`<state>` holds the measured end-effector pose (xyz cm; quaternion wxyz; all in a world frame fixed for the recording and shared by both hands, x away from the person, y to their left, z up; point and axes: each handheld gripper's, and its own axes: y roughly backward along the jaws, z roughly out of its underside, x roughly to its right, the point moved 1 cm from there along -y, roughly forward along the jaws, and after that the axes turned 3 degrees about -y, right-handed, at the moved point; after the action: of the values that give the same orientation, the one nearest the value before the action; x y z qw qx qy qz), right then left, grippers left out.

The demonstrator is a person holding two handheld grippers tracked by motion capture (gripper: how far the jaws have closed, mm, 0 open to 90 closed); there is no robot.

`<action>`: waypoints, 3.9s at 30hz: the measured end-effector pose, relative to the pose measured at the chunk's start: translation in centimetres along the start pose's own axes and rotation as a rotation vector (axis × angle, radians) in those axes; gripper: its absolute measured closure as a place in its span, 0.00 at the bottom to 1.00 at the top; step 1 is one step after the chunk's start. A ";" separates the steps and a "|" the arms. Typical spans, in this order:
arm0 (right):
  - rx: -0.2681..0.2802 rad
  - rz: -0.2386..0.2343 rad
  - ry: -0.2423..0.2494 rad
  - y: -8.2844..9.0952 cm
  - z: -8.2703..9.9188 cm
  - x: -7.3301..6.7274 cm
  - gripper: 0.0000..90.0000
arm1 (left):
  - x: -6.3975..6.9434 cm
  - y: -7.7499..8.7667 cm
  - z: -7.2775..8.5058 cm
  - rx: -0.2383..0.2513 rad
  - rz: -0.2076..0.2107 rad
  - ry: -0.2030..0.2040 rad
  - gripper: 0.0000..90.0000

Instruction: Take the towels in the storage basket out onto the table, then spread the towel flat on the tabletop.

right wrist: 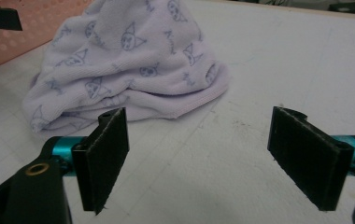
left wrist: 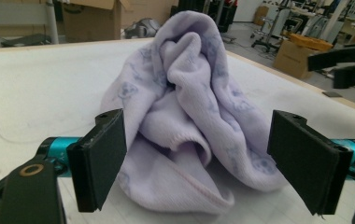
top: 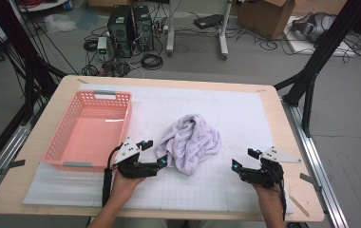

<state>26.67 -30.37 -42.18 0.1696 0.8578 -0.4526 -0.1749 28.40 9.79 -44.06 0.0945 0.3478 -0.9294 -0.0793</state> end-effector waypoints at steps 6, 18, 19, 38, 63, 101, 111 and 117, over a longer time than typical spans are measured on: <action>-0.043 0.015 0.051 -0.5 1.1 -0.3 0.16 | -0.2 0.8 0.1 0.014 -0.017 0.012 0.22; -0.005 0.010 0.106 0.0 1.4 0.6 0.12 | -0.2 0.7 0.4 -0.018 -0.015 -0.008 0.19; -0.004 0.007 0.105 0.0 1.4 0.7 0.12 | -0.2 0.7 0.5 -0.022 -0.015 -0.005 0.19; -0.036 -0.017 0.078 -0.6 1.6 0.5 0.17 | 0.4 -0.1 0.5 -0.082 0.028 -0.067 0.32; -0.158 -0.113 0.089 -4.2 1.6 -1.7 0.21 | 2.3 -6.6 -2.3 -0.218 0.144 -0.116 0.84; -0.039 0.056 0.037 2.2 -2.6 4.6 0.97 | 1.5 -4.5 -2.7 -0.163 0.036 -0.073 0.94; -0.111 0.228 -0.018 -1.5 -3.6 6.4 0.72 | 2.0 -5.9 -2.0 -0.309 0.047 -0.107 0.47; -0.080 0.275 0.057 0.5 -2.5 4.5 0.56 | 1.4 -7.6 -1.0 -0.410 -0.060 -0.124 0.41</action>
<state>29.86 -34.08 -40.44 0.2387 0.7850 -0.5534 -0.1433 32.42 3.15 -44.52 0.1035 0.3431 -0.8872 -0.2908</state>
